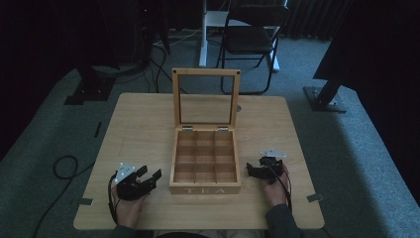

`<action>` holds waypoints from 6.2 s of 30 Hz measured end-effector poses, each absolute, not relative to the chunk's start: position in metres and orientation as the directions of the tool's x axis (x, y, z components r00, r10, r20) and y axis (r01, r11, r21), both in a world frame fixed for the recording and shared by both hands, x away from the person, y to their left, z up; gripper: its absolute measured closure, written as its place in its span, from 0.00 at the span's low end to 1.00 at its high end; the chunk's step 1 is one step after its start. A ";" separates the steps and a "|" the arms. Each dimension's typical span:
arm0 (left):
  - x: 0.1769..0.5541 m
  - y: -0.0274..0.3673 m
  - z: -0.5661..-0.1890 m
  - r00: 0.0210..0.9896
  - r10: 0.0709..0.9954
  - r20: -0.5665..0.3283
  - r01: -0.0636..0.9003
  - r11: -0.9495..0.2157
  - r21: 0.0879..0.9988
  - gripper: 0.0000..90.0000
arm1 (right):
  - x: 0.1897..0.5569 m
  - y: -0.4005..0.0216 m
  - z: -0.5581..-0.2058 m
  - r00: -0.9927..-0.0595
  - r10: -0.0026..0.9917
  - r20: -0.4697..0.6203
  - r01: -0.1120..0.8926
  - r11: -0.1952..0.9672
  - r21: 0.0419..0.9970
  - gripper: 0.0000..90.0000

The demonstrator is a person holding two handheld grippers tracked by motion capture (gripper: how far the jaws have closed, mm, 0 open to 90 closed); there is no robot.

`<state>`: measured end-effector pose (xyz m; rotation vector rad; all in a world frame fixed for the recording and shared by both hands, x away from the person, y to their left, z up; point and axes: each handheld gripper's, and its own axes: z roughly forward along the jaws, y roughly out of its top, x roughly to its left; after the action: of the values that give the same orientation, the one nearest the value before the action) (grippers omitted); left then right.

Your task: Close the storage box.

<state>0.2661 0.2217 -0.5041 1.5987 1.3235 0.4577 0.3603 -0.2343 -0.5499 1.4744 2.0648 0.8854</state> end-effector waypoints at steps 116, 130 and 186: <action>0.459 0.183 -0.416 0.423 0.894 -0.148 0.526 -0.109 0.843 0.32 | 0.358 -0.233 -0.550 -0.328 0.945 0.007 0.651 0.220 0.727 0.17; 0.484 0.169 -0.420 0.422 0.902 -0.091 0.458 -0.126 0.880 0.32 | 0.358 -0.233 -0.550 -0.326 0.945 0.006 0.651 0.220 0.726 0.17; 0.431 0.156 -0.404 0.506 0.852 -0.136 0.387 -0.084 0.918 0.45 | 0.358 -0.231 -0.550 -0.323 0.946 0.005 0.652 0.219 0.726 0.17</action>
<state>0.4315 0.1558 -0.4044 1.6847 1.0637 0.5451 0.3583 -0.2308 -0.5499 1.4734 2.0561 0.8896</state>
